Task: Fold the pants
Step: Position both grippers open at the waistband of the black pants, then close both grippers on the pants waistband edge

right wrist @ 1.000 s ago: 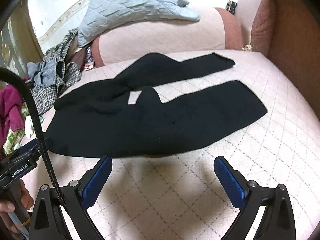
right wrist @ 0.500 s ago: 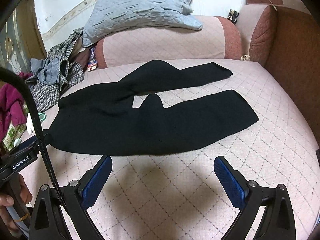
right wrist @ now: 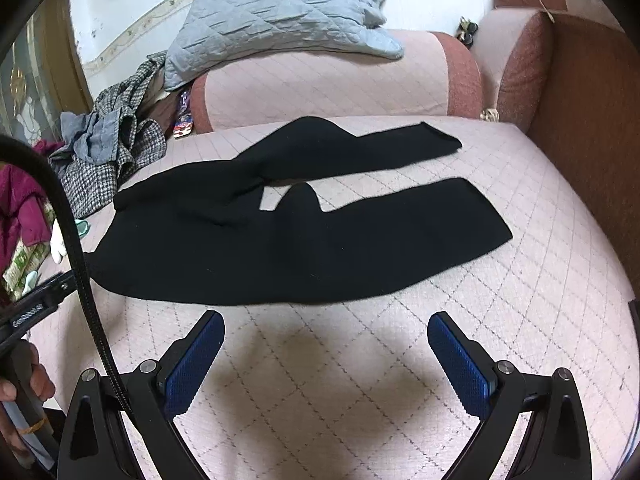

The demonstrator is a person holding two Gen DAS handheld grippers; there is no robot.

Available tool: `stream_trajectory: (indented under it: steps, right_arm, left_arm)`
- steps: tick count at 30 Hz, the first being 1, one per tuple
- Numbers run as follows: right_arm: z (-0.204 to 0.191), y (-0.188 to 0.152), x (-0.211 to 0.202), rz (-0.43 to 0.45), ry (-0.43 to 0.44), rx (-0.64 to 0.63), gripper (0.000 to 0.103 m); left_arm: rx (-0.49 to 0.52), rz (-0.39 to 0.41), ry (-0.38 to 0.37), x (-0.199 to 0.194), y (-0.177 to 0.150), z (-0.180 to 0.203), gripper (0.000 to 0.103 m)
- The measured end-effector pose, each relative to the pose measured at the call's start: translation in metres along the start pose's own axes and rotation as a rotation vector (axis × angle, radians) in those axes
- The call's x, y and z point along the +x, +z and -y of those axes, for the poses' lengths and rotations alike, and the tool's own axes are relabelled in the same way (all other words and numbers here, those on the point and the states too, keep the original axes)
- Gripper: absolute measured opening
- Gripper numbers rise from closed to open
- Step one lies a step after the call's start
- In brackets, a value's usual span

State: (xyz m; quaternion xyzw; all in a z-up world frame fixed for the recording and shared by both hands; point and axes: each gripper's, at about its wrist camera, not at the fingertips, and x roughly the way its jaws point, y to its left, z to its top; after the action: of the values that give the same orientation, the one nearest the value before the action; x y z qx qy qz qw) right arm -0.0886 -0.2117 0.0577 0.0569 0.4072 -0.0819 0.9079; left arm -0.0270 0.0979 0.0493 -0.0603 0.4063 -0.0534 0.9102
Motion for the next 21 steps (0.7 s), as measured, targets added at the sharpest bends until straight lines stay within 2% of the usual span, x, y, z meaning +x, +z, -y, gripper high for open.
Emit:
stream_trajectory:
  steps: [6, 11, 13, 21]
  right_arm:
    - [0.029, -0.007, 0.018, -0.058, 0.02, 0.125, 0.102]
    - [0.043, -0.006, 0.035, -0.099, 0.039, 0.211, 0.102]
    - [0.046, -0.004, 0.042, -0.101, 0.046, 0.23, 0.102]
    - [0.046, 0.011, 0.059, -0.069, 0.037, 0.188, 0.102]
  left_arm:
    - [-0.17, -0.074, 0.01, 0.012, -0.004, -0.048, 0.08]
    - [-0.311, -0.116, 0.001, 0.023, -0.009, -0.069, 0.08]
    - [-0.313, -0.094, 0.017, 0.023, -0.006, -0.065, 0.08]
    - [-0.249, -0.092, 0.045, 0.057, 0.016, -0.038, 0.08]
